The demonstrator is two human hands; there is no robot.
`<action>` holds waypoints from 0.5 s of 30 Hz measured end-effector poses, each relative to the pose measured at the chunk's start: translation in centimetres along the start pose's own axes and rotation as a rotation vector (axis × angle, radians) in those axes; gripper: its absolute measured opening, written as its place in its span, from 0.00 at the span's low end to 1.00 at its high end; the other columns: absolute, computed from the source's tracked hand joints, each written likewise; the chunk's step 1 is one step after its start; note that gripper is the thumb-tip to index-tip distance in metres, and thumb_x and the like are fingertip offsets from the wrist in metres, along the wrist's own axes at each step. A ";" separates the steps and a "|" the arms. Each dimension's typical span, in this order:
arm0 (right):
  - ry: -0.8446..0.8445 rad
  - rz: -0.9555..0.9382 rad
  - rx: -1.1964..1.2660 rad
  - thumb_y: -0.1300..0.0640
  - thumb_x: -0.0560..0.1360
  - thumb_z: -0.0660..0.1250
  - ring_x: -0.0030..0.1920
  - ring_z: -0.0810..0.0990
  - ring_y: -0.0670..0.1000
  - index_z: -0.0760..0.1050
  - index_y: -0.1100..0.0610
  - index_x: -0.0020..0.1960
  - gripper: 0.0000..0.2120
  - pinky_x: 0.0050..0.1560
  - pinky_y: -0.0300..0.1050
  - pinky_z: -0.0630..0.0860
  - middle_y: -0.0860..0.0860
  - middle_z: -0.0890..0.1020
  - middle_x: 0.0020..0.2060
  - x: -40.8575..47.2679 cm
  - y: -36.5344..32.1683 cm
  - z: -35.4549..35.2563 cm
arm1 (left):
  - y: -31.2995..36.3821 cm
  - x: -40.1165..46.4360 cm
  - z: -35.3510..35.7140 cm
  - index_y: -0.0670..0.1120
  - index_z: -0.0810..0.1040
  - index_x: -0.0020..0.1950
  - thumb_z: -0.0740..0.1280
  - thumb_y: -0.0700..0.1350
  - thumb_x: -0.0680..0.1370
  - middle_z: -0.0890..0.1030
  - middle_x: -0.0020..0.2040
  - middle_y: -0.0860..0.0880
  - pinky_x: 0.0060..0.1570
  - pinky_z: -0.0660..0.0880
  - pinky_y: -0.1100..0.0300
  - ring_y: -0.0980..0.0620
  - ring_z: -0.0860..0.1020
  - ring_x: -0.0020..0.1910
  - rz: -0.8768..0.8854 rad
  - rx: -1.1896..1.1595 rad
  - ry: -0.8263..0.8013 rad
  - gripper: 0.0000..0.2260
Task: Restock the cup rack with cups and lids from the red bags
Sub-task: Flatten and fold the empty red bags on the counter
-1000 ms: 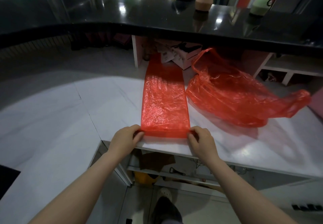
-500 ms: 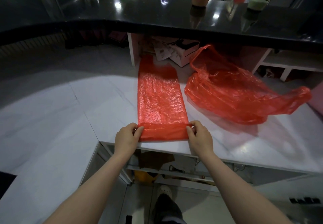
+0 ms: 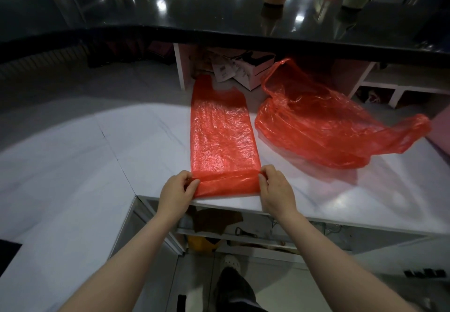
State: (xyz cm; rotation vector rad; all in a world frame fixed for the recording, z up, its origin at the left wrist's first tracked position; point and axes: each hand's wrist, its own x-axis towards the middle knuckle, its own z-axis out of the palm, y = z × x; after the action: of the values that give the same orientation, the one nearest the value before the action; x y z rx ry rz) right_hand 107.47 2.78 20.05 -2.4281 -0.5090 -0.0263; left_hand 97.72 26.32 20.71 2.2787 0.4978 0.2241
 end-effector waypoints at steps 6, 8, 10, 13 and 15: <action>-0.036 0.083 -0.042 0.49 0.80 0.57 0.33 0.73 0.44 0.67 0.47 0.53 0.04 0.28 0.40 0.61 0.44 0.74 0.34 0.6 0.2 0.3 | 0.5 0.1 0.6 0.50 0.73 0.49 0.64 0.52 0.79 0.76 0.41 0.55 0.35 0.66 0.66 0.53 0.77 0.43 -0.054 0.032 0.069 0.06; -0.044 0.092 -0.065 0.48 0.80 0.56 0.33 0.73 0.45 0.67 0.47 0.57 0.07 0.28 0.40 0.61 0.46 0.75 0.35 0.7 0.3 0.5 | 0.6 -0.3 0.7 0.48 0.72 0.59 0.67 0.51 0.77 0.77 0.50 0.51 0.46 0.73 0.61 0.49 0.77 0.52 -0.042 0.080 0.111 0.14; -0.044 0.096 -0.099 0.47 0.80 0.55 0.35 0.73 0.47 0.66 0.46 0.59 0.09 0.30 0.42 0.63 0.48 0.76 0.38 0.8 0.3 0.6 | 0.8 -0.6 0.9 0.46 0.69 0.68 0.70 0.50 0.75 0.73 0.65 0.43 0.63 0.68 0.49 0.43 0.71 0.65 0.216 0.320 0.139 0.24; -0.037 0.106 -0.141 0.46 0.80 0.56 0.36 0.73 0.48 0.66 0.47 0.61 0.11 0.30 0.42 0.64 0.50 0.76 0.40 0.7 0.3 0.7 | 1.5 -0.5 1.3 0.54 0.53 0.77 0.55 0.59 0.79 0.50 0.78 0.47 0.73 0.42 0.47 0.45 0.48 0.77 0.552 0.611 -0.118 0.28; -0.019 0.108 -0.148 0.46 0.79 0.57 0.40 0.75 0.51 0.65 0.48 0.63 0.14 0.35 0.44 0.69 0.50 0.77 0.43 0.5 0.0 0.7 | 1.0 -0.3 1.9 0.59 0.38 0.75 0.45 0.64 0.79 0.38 0.76 0.53 0.70 0.31 0.52 0.49 0.36 0.75 0.550 0.708 -0.293 0.28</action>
State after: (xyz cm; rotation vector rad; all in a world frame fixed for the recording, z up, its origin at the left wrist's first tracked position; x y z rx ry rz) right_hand 107.86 3.38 19.55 -2.5994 -0.3963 0.0058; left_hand 98.28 24.34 20.14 3.0392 -0.2676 -0.0355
